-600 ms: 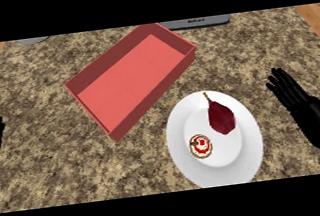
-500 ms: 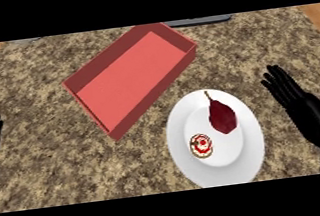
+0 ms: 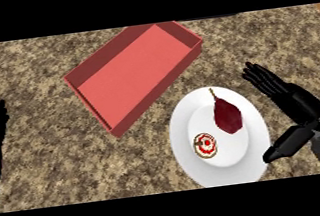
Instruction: Pick the pear from the plate and place it in the cardboard box
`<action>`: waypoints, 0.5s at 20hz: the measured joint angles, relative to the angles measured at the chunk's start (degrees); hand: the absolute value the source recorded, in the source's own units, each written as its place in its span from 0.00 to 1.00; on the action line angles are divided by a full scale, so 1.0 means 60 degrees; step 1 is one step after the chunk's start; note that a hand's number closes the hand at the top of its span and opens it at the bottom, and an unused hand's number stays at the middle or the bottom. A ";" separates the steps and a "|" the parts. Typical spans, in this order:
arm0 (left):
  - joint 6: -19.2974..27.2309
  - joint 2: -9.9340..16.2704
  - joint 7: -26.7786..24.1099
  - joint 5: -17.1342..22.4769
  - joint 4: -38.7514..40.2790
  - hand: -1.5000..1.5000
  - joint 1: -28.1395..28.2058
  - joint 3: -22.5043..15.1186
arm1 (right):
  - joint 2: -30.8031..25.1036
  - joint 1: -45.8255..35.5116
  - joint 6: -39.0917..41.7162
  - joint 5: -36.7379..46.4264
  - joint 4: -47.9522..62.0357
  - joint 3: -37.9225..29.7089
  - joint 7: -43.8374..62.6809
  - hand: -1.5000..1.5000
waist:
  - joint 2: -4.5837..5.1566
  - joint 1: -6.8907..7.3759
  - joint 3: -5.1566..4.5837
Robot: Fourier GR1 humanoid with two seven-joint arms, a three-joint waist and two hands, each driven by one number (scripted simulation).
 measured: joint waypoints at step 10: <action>-0.0022 -0.0240 0.0582 -0.0301 0.0491 0.50 -0.0792 -0.0231 | 0.0366 -0.1202 0.0708 0.0798 0.3403 -0.0113 -0.3018 0.00 | 0.0108 0.0136 0.0029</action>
